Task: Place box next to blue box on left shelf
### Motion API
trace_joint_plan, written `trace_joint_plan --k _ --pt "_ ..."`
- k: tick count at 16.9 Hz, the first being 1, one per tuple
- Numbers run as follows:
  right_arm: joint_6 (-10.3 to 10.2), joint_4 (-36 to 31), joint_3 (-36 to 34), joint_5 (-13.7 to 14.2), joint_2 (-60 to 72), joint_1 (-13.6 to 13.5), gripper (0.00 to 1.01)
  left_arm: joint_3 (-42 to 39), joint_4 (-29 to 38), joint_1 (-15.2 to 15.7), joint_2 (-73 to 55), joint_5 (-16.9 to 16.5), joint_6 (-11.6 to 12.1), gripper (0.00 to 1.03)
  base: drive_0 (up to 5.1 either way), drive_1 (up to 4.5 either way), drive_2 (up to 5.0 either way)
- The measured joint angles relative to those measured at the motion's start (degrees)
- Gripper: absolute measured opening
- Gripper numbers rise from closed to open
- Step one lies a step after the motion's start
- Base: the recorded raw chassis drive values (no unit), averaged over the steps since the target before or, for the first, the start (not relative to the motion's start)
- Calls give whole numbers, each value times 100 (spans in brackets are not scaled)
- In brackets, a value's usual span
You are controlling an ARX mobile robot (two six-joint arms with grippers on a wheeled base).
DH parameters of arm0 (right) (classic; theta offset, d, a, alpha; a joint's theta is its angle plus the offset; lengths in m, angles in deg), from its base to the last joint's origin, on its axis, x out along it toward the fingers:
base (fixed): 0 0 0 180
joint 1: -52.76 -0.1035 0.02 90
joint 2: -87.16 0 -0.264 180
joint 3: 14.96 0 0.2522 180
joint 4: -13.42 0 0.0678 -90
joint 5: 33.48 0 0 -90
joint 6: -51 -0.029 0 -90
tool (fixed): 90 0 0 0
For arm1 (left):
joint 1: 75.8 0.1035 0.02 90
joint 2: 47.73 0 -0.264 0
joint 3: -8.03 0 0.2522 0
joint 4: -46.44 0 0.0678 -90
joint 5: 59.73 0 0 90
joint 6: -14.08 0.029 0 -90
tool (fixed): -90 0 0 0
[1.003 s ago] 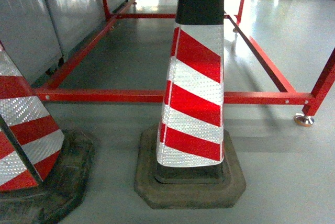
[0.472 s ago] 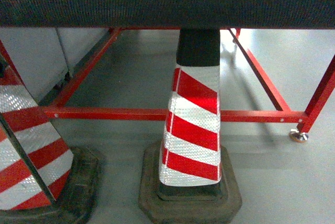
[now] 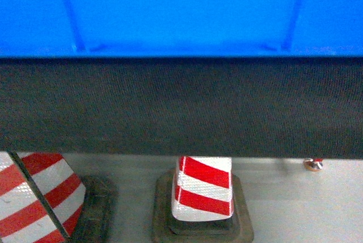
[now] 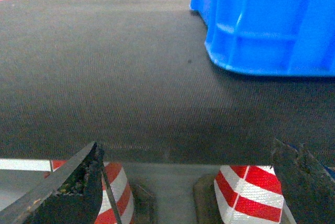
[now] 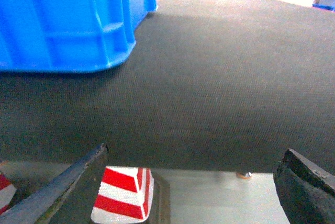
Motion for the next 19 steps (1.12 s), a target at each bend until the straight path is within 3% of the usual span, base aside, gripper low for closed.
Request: trace_joint_plan --k 19 --pt "0 -2 0 -2 0 0 98 0 -11 0 0 0 2 98 0 0 0"
